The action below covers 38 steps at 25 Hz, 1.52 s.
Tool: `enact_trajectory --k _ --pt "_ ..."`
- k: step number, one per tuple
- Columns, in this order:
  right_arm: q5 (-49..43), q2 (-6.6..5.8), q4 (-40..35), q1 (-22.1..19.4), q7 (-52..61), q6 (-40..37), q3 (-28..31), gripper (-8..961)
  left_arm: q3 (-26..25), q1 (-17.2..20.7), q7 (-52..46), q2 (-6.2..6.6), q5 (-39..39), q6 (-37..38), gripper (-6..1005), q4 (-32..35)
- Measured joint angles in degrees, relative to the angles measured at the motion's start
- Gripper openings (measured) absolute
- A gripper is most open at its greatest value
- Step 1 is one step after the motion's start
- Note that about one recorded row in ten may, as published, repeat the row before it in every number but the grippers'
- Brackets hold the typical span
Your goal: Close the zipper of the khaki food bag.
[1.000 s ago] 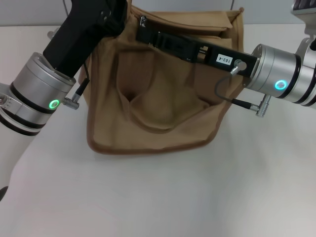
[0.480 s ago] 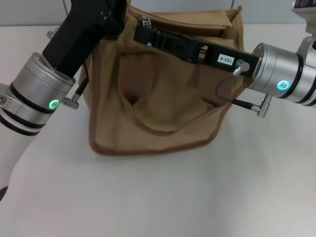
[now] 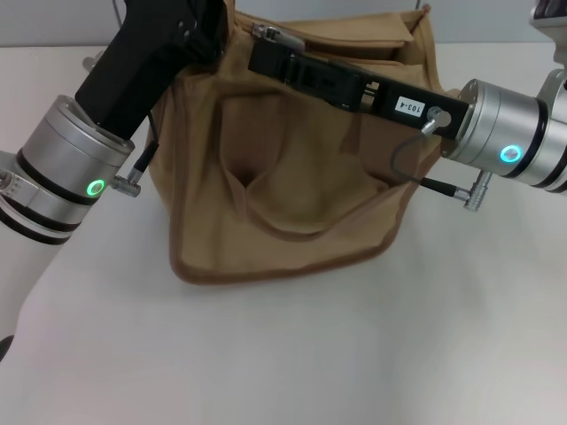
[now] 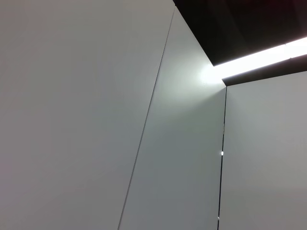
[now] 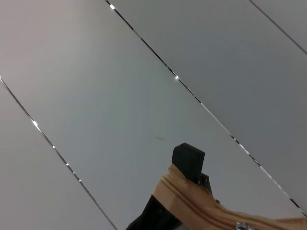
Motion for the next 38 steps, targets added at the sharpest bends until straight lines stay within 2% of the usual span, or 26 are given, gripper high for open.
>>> enact_trajectory --k 5,10,20,38 --pt "0.04 0.00 0.06 -0.15 0.02 -0.14 -0.13 329 -0.07 0.04 -0.16 0.00 -0.14 0.00 21 0.00" --pt "-0.34 0.00 0.34 -0.68 0.04 -4.50 -1.02 329 -0.07 0.04 -0.14 0.00 -0.23 0.14 22 -0.01" --pt "2.47 -0.18 -3.55 -5.39 -0.02 -10.39 -0.67 331 -0.16 -0.13 0.10 -0.01 -0.27 0.06 23 -0.24" --pt "4.19 -0.35 -7.20 -5.14 1.32 -3.37 -3.05 334 -0.16 -0.23 0.26 -0.09 -0.22 0.18 24 -0.62"
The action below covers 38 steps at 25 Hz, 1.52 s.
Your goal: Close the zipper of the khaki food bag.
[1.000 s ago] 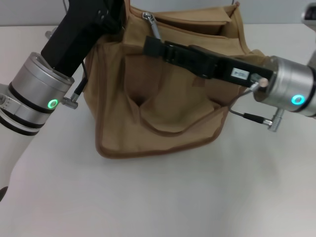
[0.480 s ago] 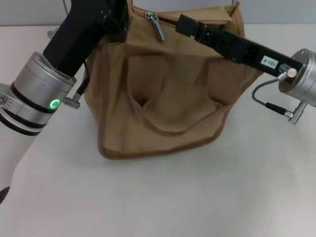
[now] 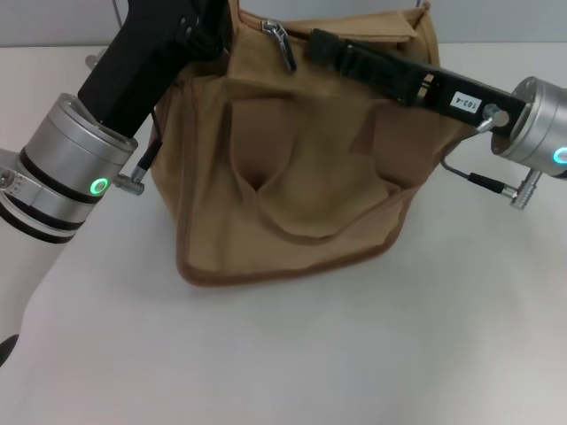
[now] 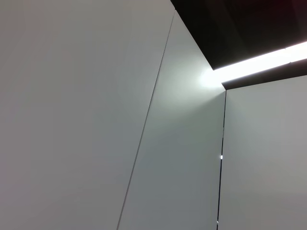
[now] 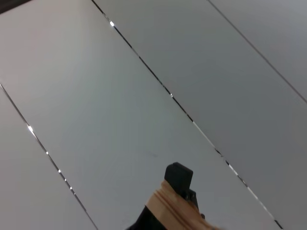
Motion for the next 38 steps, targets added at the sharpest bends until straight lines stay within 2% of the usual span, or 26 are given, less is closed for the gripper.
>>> enact_trajectory --k 2,8,15,32,38 --pt "0.10 0.04 -0.09 0.25 0.03 0.74 -0.54 334 0.00 -0.16 0.00 0.00 0.00 0.00 24 0.01" --pt "-0.08 0.16 0.07 1.04 0.17 2.56 -1.09 454 0.00 -0.91 -0.08 0.00 0.03 0.00 25 -0.53" --pt "0.31 0.25 0.13 3.09 0.18 2.94 -5.73 451 0.00 -1.80 0.00 0.01 0.23 -0.13 25 -0.76" --pt "2.03 0.26 0.20 2.75 0.23 1.28 -5.47 443 0.00 -1.67 0.05 0.00 0.03 -0.27 27 -0.79" --pt "2.06 0.25 0.21 2.59 0.23 1.09 -5.59 283 0.00 -1.39 0.04 0.00 0.06 -0.18 27 -0.79"
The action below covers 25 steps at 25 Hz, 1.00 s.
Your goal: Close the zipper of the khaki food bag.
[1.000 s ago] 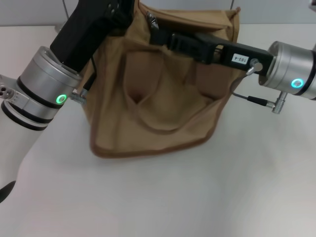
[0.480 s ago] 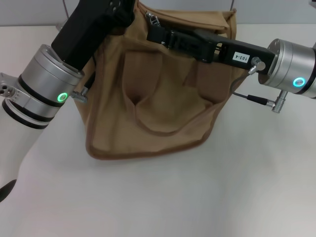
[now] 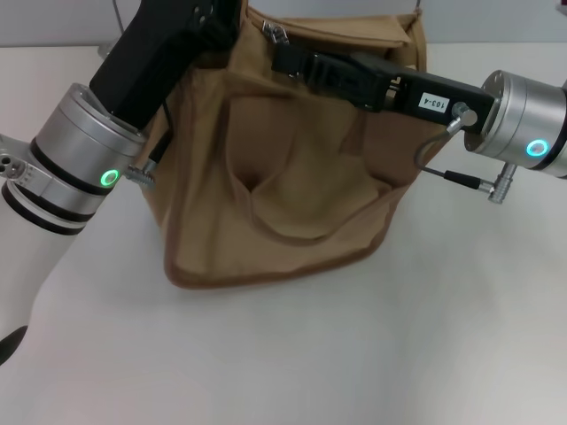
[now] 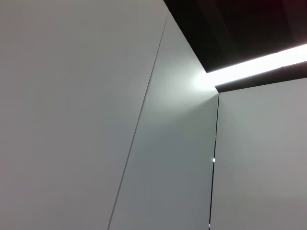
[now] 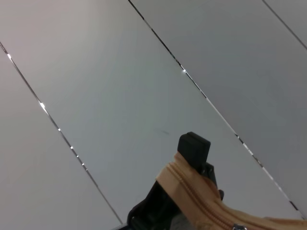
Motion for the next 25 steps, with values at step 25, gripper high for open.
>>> enact_trajectory --k 25 --pt "0.01 -0.30 -2.65 -5.40 0.21 1.02 1.49 3 -2.21 2.59 -0.51 0.30 0.12 1.38 29 0.18"
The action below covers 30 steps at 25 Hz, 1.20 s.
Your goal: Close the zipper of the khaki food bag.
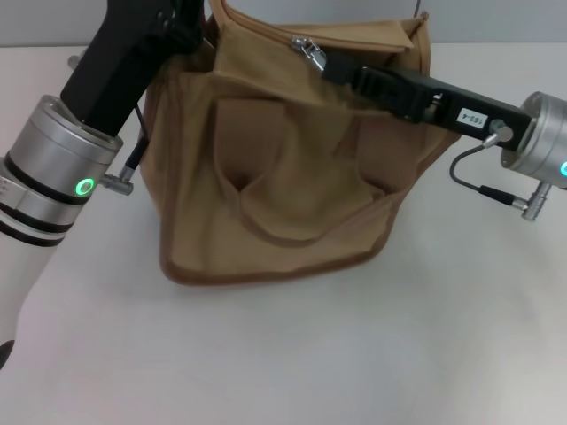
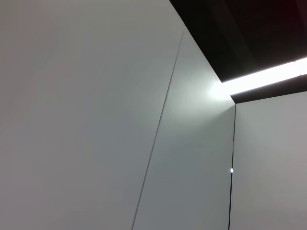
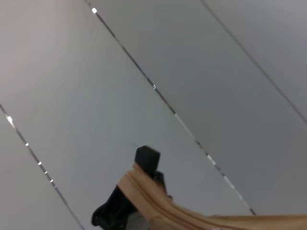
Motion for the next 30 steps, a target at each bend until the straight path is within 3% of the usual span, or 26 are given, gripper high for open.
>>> enact_trajectory --k 14,23,29,30 --pt "0.00 -0.26 -6.35 -7.51 2.93 1.66 5.52 2 -3.25 1.68 -0.02 0.25 -0.22 0.54 30 1.30" --pt "0.18 -0.23 -6.43 -8.77 1.42 1.43 9.39 1 -4.95 2.73 0.33 0.13 -0.35 -0.17 31 1.50" --pt "2.71 -0.03 -4.36 -8.87 -6.50 0.23 9.53 59 -5.13 3.65 0.63 0.05 -0.19 -3.10 32 2.78" --pt "2.71 -0.03 -4.36 -8.87 -6.50 0.23 9.53 103 -5.13 3.65 0.63 0.05 -0.19 -3.10 32 2.78"
